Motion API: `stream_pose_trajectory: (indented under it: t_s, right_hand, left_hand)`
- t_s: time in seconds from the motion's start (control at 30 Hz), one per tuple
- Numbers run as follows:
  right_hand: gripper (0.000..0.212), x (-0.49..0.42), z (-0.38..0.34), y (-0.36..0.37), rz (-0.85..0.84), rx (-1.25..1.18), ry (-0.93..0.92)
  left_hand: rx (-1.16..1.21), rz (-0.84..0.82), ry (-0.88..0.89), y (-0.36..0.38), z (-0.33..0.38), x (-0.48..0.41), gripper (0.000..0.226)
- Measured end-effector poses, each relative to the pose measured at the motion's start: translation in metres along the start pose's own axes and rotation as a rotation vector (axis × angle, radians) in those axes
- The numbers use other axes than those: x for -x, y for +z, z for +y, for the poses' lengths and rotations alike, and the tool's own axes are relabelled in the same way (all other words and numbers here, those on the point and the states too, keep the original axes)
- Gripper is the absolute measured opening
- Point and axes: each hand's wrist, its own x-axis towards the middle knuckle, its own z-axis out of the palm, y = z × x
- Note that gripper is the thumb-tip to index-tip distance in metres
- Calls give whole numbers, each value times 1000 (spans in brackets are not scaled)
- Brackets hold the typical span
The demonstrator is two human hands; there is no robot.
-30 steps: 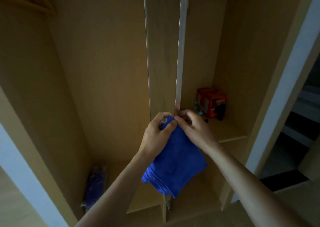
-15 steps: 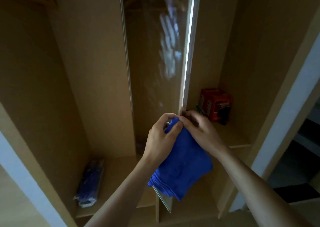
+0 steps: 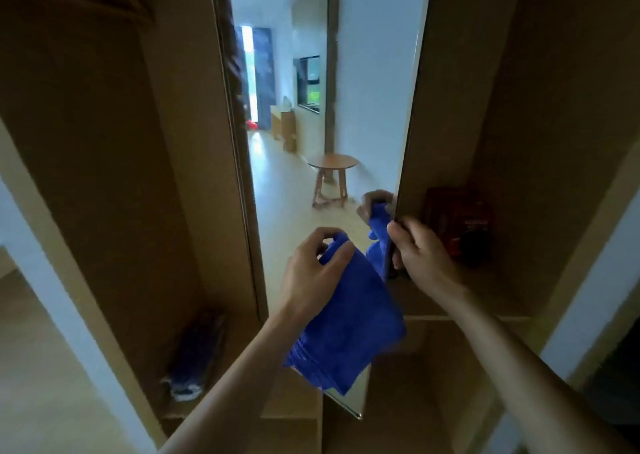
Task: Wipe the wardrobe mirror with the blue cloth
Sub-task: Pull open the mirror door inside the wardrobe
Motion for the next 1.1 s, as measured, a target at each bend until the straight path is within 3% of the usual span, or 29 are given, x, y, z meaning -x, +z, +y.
stream_pose_trajectory:
  t_s: [0.57, 0.73, 0.87, 1.1]
  right_hand:
    - [31, -47, 21, 0, 149, 49, 105]
    - [39, -56, 28, 5, 164, 55, 140]
    - [40, -61, 25, 6, 202, 84, 153]
    - [42, -72, 26, 11, 243, 91, 187]
  left_hand:
    - [-251, 349, -171, -88, -30, -18, 23]
    - [-349, 434, -190, -114, -39, -38, 40]
    - [-403, 437, -210, -127, -47, -56, 54]
    - [-377, 450, -133, -135, -57, -68, 41]
